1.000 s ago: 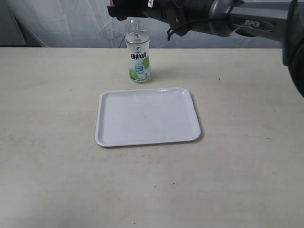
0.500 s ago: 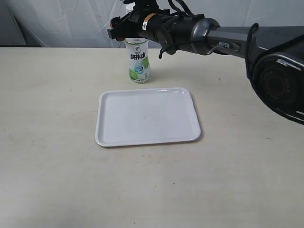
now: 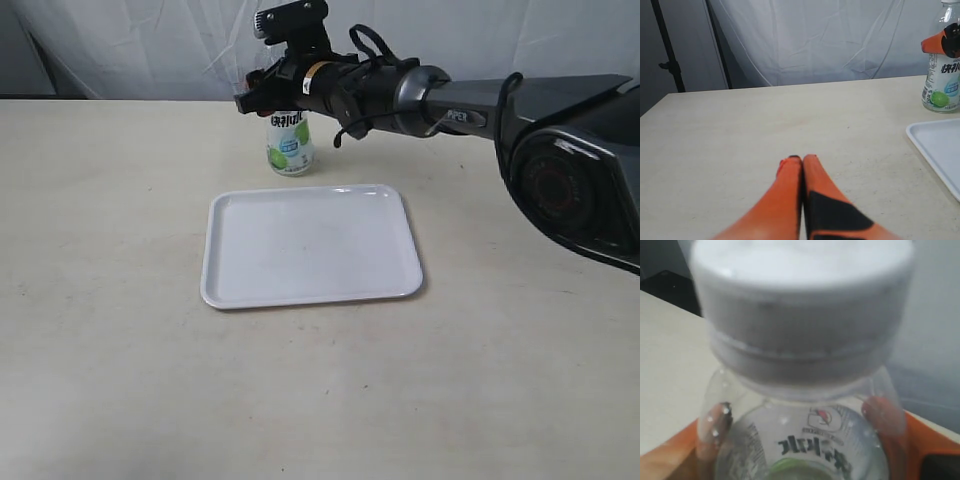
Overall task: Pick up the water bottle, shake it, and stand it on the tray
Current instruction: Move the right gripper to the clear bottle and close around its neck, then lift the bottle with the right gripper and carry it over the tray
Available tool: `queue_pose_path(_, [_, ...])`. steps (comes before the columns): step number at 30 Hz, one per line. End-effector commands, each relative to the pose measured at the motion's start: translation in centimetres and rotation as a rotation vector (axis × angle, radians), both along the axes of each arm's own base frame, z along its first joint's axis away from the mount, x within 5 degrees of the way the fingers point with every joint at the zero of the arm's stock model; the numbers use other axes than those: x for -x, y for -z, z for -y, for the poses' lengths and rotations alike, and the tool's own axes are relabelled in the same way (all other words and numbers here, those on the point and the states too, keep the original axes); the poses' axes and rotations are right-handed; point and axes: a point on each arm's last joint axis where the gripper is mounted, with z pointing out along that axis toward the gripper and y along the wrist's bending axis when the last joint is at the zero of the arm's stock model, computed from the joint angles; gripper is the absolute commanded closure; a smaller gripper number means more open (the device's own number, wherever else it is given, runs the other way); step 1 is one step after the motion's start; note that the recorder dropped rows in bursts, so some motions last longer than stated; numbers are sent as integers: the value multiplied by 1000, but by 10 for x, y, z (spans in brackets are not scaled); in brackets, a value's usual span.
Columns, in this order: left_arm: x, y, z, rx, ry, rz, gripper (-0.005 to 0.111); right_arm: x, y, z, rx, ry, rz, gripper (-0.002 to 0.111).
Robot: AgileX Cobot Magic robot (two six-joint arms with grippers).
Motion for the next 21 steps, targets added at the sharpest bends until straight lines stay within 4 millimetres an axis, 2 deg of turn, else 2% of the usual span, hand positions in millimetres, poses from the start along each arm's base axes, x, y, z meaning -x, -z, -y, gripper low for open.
queue_pose_path(1, [0,0,0,7,0,9,107,1,0,1,25,5,-25,105])
queue_pose_path(2, [0,0,0,7,0,9,107,1,-3,1,22,5,-21,106])
queue_pose_path(4, [0,0,0,7,0,9,107,3,-28,3,6,8,2,106])
queue_pose_path(6, [0,0,0,7,0,9,107,9,-73,9,-28,13,47,109])
queue_pose_path(7, [0,0,0,7,0,9,107,15,-104,14,-47,17,72,109])
queue_pose_path(9, [0,0,0,7,0,9,107,26,-140,21,-67,21,93,109])
queue_pose_path(13, [0,0,0,7,0,9,107,55,-201,32,-95,14,119,109])
queue_pose_path(15, [0,0,0,7,0,9,107,71,-220,35,-106,7,84,109])
queue_pose_path(17, [0,0,0,7,0,9,107,88,-225,32,-68,-18,58,109])
queue_pose_path(18, [0,0,0,7,0,9,107,95,-220,29,-45,-33,34,109])
queue_pose_path(20, [0,0,0,7,0,9,107,109,-197,23,3,-63,-26,109])
queue_pose_path(21, [0,0,0,7,0,9,107,115,-178,20,24,-76,-66,109])
